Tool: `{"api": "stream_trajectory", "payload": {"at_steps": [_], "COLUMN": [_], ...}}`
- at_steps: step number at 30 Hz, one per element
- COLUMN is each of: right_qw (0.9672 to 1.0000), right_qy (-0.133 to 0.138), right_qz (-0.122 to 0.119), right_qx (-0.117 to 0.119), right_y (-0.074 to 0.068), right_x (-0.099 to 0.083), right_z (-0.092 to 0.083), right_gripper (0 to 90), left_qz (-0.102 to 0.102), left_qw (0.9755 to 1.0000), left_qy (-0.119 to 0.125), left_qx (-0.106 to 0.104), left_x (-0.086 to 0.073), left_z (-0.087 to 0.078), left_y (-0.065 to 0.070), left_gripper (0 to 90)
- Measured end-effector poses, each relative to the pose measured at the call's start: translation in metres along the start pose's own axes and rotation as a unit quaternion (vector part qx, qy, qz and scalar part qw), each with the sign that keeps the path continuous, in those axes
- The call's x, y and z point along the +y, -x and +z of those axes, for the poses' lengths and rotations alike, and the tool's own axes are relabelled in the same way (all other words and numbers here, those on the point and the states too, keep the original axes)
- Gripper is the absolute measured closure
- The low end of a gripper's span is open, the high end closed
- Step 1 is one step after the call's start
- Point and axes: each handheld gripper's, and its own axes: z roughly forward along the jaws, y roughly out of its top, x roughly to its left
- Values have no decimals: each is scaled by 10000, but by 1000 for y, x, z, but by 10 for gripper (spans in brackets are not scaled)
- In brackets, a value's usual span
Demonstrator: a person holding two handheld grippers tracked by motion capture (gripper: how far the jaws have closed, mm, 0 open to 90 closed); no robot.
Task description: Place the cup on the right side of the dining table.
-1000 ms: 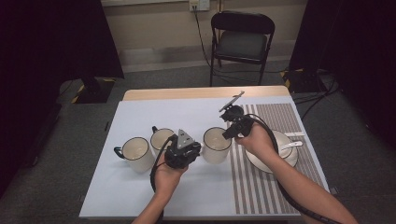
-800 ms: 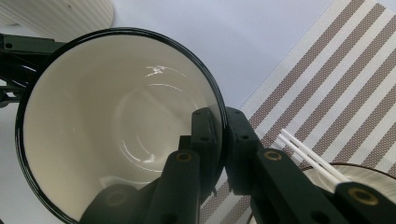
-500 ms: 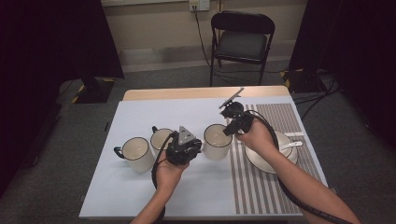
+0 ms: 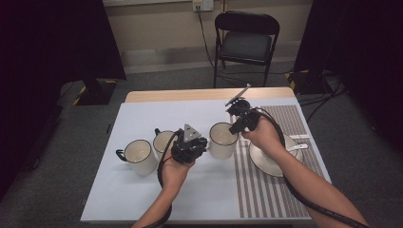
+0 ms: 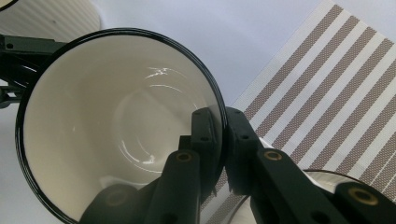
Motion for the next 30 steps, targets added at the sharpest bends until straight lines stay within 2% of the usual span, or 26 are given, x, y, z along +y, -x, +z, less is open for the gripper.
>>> {"api": "stream_trajectory", "payload": {"at_steps": [4,7,16,30], "right_qw": [10000,10000,10000,9999], "right_qy": [-57,-23,-20,47], "right_qz": [17,46,63,62], "right_qx": [-65,-50,-53,-71], "right_y": [3,6,13,16], "right_x": [1,-1,-1,9], "right_z": [0,-1,-1,-3], "right_gripper": [839,839,839,839], "left_qz": [3,43,59,39], "left_qw": [10000,10000,10000,10000], "left_qy": [-6,-12,-36,-12], "left_qx": [2,46,8,62], "left_x": [3,5,10,17], "left_z": [5,6,11,12], "left_y": [1,2,2,-6], "left_gripper": [798,798,798,799]}}
